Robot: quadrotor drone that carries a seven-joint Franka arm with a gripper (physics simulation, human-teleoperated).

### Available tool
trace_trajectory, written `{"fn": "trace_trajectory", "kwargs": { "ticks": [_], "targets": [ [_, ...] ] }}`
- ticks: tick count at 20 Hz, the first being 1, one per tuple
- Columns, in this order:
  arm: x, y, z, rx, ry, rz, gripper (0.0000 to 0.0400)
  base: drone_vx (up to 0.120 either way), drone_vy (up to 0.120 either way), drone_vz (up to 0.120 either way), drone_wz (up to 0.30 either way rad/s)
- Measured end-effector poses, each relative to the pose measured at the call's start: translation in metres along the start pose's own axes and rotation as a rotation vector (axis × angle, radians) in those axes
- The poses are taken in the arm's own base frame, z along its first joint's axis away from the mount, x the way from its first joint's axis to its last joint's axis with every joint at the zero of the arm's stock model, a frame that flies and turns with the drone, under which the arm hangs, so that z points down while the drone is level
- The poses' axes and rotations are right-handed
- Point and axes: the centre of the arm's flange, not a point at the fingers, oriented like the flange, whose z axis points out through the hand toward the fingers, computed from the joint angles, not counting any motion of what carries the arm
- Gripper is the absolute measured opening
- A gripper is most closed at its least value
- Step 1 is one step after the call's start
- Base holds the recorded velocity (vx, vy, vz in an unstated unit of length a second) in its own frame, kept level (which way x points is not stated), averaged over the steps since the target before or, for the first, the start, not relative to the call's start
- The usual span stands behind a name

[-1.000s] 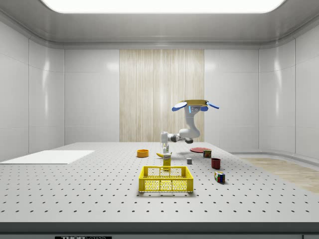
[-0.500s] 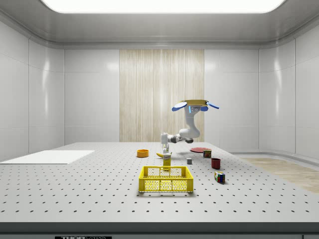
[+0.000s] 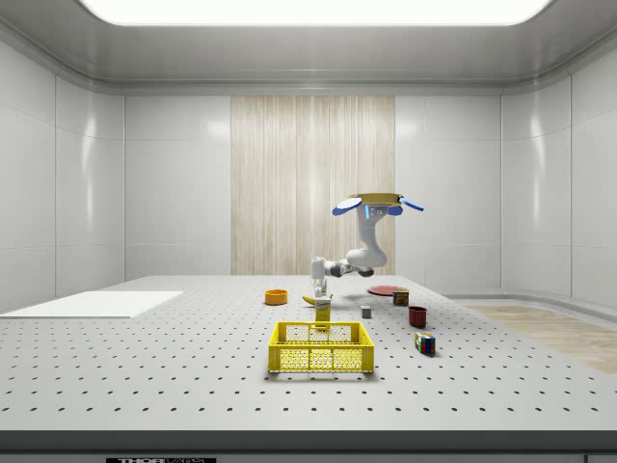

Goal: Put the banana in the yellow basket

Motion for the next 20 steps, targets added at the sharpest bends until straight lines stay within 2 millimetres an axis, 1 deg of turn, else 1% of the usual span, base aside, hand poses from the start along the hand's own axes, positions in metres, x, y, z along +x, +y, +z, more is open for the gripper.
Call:
{"fn": "trace_trajectory", "kwargs": {
  "ticks": [4,8,13,20],
  "targets": [
    [0.000,0.000,-0.015,0.000,0.001,0.007,0.0197,0.000,0.000,0.000,0.000],
    [0.000,0.000,-0.029,-0.001,0.001,0.006,0.0200,0.000,0.000,0.120,0.000],
    [0.000,0.000,-0.037,-0.001,0.002,0.003,0.0200,0.000,0.112,0.120,0.000],
    [0.000,0.000,-0.040,-0.001,0.002,0.004,0.0200,0.000,0.120,0.120,0.000]
  ]
}}
